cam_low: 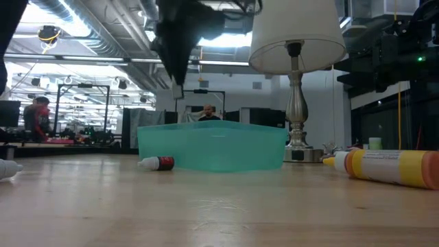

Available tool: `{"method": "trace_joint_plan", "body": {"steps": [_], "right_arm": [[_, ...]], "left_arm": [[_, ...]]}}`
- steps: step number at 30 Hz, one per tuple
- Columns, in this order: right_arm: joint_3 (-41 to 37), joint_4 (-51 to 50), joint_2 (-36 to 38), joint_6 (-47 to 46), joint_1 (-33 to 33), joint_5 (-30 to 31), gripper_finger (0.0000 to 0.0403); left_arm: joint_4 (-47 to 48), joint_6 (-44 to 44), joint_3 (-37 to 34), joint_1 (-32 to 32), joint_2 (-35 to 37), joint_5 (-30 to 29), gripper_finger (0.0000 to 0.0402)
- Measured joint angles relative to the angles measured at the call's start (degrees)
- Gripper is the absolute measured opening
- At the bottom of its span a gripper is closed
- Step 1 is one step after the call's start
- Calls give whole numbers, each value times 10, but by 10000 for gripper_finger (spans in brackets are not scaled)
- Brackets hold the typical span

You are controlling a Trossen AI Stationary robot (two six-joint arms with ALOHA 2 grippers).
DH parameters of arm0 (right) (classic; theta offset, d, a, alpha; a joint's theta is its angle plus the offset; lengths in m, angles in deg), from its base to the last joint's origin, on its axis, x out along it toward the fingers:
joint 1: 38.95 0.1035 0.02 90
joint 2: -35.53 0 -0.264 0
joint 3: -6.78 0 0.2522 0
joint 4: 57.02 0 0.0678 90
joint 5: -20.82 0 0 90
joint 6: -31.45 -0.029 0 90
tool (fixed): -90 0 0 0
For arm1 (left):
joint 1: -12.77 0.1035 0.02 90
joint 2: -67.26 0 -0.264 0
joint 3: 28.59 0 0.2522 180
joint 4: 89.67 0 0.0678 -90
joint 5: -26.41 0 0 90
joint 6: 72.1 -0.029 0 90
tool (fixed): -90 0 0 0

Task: Pick & Place food coloring
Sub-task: Put the top small black food coloring bottle into the green bin

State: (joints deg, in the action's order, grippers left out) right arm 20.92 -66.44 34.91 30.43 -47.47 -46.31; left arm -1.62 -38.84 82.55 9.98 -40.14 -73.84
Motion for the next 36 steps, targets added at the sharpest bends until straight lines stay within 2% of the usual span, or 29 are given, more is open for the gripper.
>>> {"method": "trace_joint_plan", "body": {"steps": [8,23,32,36], "right_arm": [[0,0,0,0,0,0,397],[0,0,0,0,0,0,397],[0,0,0,0,0,0,397],[0,0,0,0,0,0,397]], "left_arm": [[-58,-37,12,25,-64,26,64],[-73,-56,11,37,-147,29,64],[-99,-66,11,36,-164,35,64],[-97,-66,11,37,-164,39,82]]}}
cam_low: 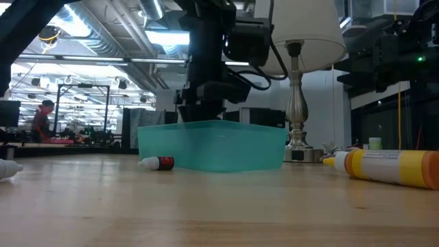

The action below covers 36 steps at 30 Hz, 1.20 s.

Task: Pick & Place food coloring
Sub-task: Put the top small black food coloring bottle into the green bin, then put the small black food coloring bottle into the green bin

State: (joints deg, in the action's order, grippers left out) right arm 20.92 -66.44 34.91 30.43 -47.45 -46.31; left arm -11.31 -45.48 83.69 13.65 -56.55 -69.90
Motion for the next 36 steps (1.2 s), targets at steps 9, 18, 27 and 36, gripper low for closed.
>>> {"method": "trace_joint_plan", "body": {"steps": [9,18,27,36], "right_arm": [[0,0,0,0,0,0,397],[0,0,0,0,0,0,397],[0,0,0,0,0,0,397],[0,0,0,0,0,0,397]], "left_arm": [[1,-4,0,0,0,2,115],[1,0,0,4,9,5,153],[0,18,0,4,72,-19,242],[29,77,0,-21,147,-11,328]]}}
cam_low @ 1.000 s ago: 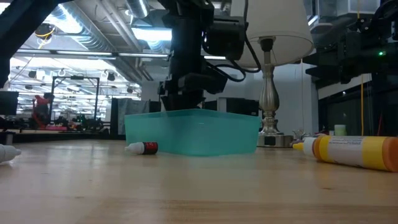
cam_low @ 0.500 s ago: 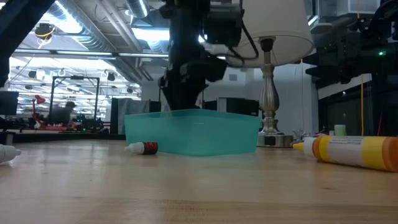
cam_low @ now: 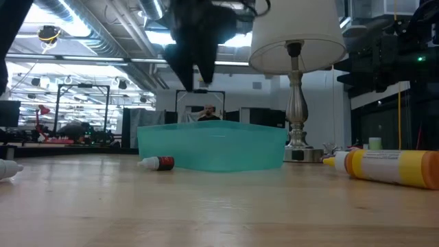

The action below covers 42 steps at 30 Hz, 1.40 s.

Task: Pick & Place food coloring
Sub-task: Put the small black food coloring bottle into the green bin

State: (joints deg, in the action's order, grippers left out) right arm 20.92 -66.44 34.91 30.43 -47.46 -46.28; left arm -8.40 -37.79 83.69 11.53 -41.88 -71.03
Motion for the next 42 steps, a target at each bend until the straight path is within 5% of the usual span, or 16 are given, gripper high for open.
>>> {"method": "trace_joint_plan", "body": {"steps": [24,42], "right_arm": [[0,0,0,0,0,0,397],[0,0,0,0,0,0,397]], "left_arm": [[110,328,0,-239,64,24,334],[74,426,0,-355,-39,29,334]]}}
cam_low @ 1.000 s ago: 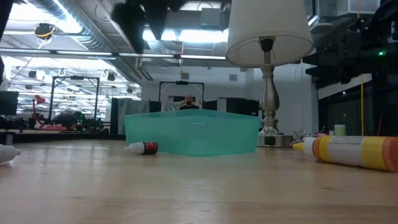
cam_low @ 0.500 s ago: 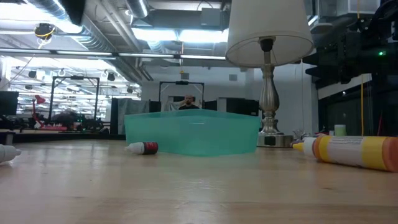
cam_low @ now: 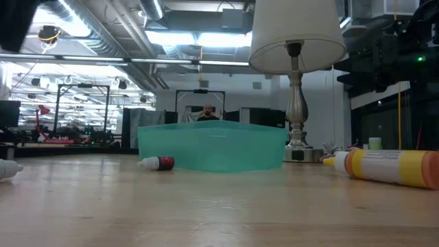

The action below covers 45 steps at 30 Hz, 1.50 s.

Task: Pick & Place food coloring
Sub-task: Put the small black food coloring bottle into the green bin

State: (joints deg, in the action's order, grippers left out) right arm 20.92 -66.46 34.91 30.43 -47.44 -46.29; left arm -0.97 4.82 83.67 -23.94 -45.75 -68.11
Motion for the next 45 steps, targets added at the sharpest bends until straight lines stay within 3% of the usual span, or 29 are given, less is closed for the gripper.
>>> {"method": "trace_joint_plan", "body": {"steps": [6,14,31,35,45], "right_arm": [[0,0,0,0,0,0,397],[0,0,0,0,0,0,397],[0,0,0,0,0,0,397],[0,0,0,0,0,0,397],[0,0,0,0,0,0,397]], "left_arm": [[-55,5,0,-17,-43,25,334],[-52,14,0,-33,-89,32,334],[-72,15,0,-46,-125,56,330],[-72,14,0,-46,-125,56,300],[-71,14,0,-46,-125,61,180]]}}
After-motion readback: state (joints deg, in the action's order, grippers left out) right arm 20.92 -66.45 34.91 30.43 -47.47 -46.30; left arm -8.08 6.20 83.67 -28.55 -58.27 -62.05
